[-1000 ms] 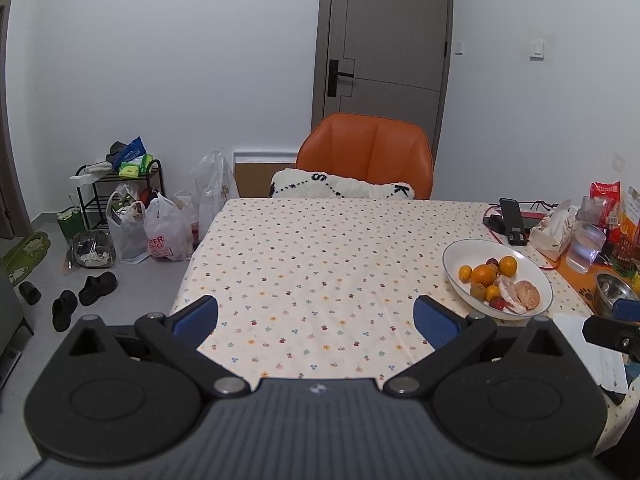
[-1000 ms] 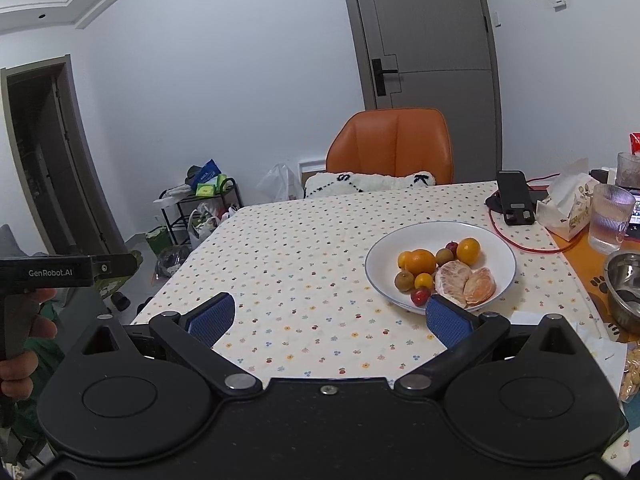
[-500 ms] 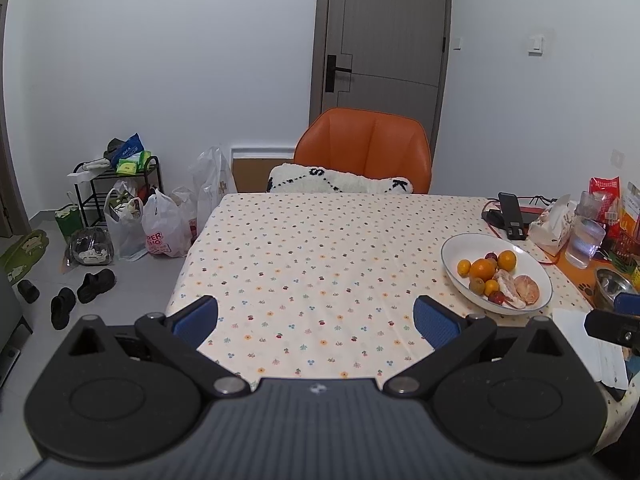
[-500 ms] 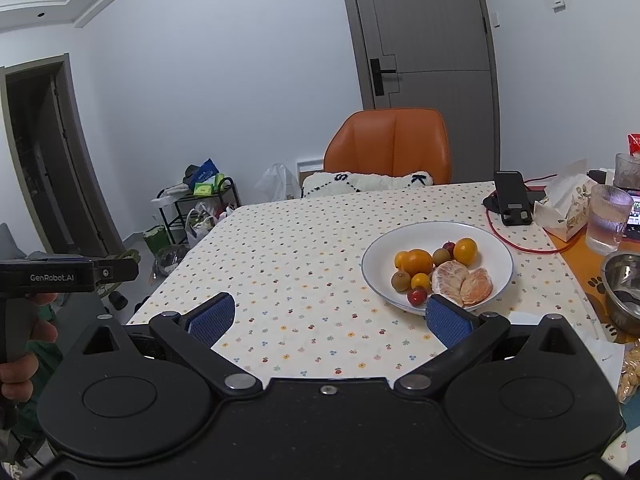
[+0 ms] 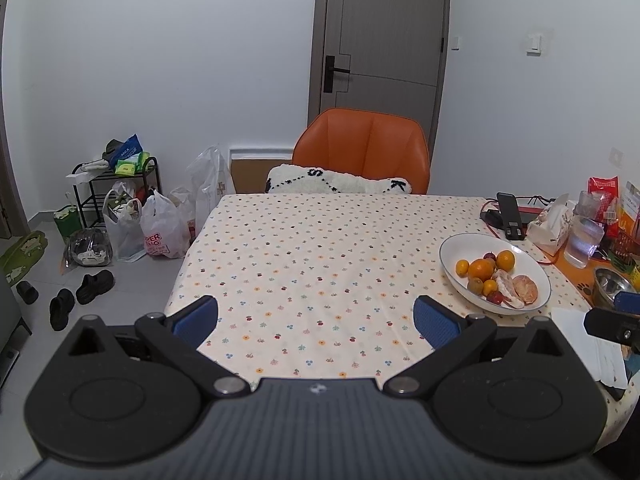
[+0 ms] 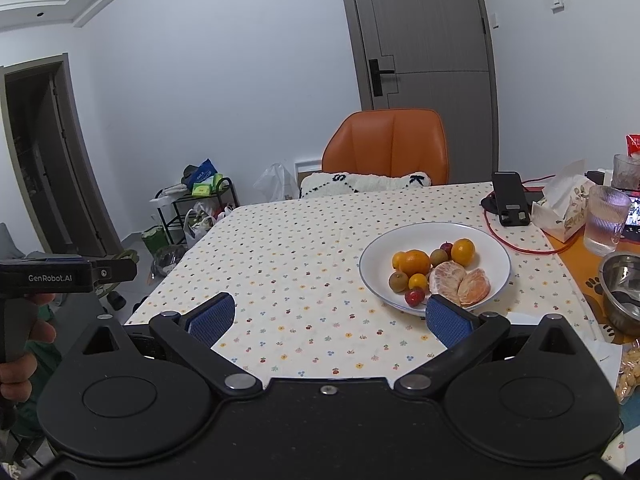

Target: Organize fruits

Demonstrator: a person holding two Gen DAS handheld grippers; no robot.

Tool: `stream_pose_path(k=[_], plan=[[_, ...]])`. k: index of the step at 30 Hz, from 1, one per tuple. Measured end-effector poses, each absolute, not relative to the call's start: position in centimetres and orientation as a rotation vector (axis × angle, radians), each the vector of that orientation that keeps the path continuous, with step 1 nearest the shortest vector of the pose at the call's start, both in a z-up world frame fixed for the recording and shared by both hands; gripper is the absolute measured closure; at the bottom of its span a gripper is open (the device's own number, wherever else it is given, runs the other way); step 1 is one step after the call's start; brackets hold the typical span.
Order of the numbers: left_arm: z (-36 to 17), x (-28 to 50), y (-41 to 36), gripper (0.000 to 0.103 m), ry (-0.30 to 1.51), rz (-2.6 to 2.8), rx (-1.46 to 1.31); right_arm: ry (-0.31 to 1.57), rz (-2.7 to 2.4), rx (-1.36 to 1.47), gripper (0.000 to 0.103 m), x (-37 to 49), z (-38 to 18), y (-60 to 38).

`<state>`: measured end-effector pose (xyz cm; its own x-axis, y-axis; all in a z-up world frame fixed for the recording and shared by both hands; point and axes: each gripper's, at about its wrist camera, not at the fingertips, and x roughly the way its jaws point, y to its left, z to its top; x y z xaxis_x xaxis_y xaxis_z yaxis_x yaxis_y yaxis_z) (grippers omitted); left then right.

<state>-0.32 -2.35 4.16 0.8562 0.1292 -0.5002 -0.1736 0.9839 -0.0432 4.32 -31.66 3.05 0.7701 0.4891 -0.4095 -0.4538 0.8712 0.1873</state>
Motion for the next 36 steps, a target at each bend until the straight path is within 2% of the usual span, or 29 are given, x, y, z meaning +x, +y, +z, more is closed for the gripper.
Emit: stream_pose_path(k=[36], plan=[[3.72, -0.20, -2.82, 0.000, 0.530, 0.147, -0.080, 0.476, 0.504, 0.083, 0.000, 4.39, 2.60, -31.67]])
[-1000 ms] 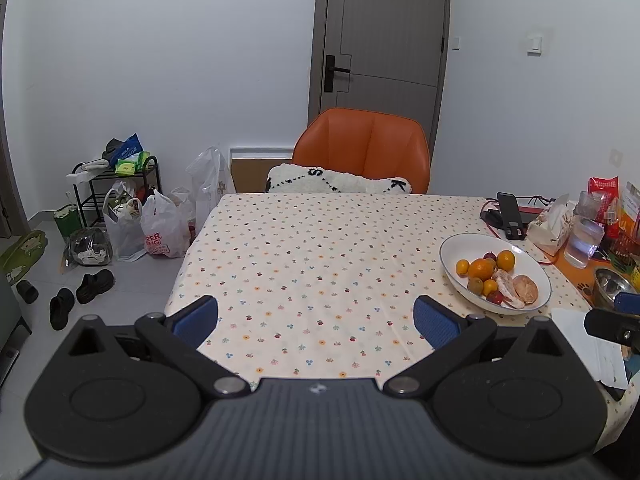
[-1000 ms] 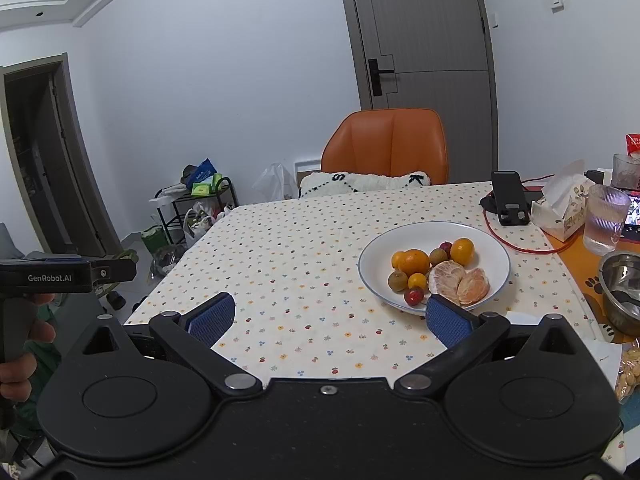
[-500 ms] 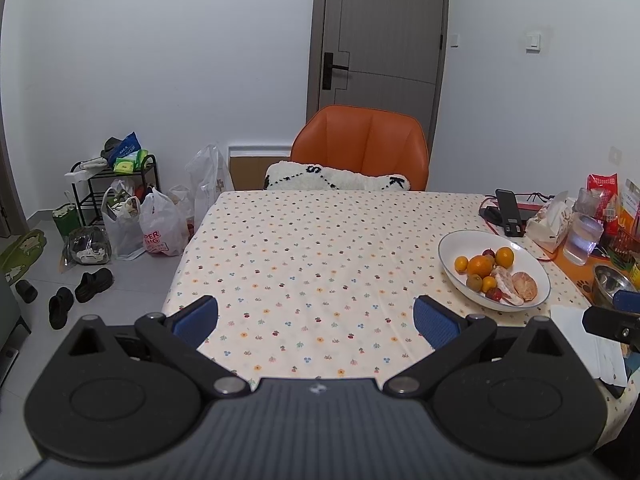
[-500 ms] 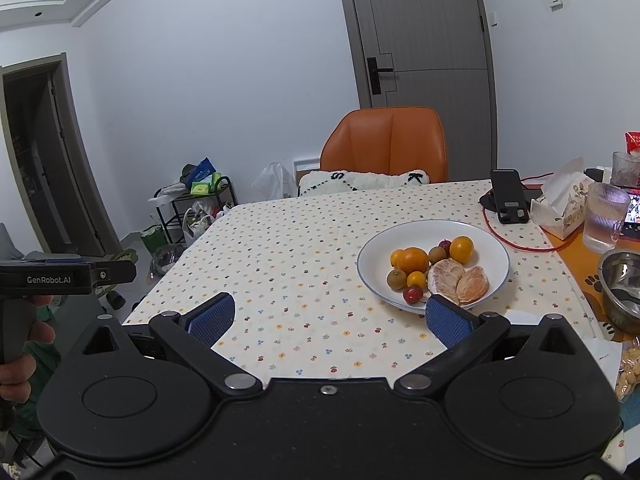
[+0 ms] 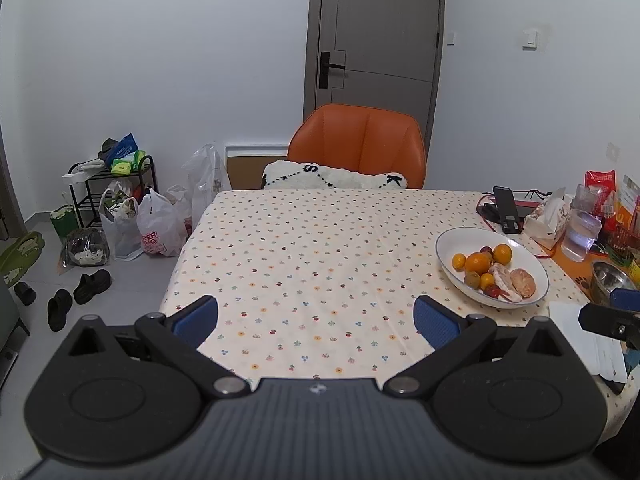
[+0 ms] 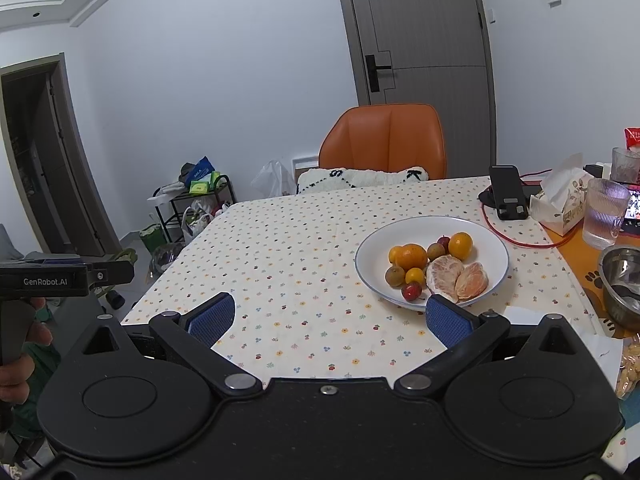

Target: Organize fruits

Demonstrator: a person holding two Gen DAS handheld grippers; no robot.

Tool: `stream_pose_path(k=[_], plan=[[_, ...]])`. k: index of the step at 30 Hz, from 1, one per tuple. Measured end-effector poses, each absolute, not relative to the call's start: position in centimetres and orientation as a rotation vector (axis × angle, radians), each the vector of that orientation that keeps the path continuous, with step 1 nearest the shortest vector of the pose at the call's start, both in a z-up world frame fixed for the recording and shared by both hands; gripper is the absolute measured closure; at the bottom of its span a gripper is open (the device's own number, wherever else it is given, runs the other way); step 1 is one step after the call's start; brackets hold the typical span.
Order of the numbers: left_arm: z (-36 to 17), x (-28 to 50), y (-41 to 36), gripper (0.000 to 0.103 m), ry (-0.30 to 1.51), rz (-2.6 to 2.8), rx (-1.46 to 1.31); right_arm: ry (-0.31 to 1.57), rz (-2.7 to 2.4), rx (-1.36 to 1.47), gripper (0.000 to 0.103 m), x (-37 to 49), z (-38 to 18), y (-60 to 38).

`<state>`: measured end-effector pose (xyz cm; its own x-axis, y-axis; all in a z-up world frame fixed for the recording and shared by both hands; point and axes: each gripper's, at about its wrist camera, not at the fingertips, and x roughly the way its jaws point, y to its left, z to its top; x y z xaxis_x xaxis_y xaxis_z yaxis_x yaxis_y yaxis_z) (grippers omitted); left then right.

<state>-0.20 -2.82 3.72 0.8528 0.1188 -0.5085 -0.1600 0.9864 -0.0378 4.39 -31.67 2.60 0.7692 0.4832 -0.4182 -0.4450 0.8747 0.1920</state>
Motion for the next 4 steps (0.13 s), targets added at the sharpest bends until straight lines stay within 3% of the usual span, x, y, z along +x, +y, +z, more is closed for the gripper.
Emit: stream_pose_path(k=[4], plan=[[3.61, -0.24, -2.87, 0.000, 0.534, 0.144, -0.079, 0.481, 0.502, 0.086, 0.000, 4.47, 2.27, -31.67]])
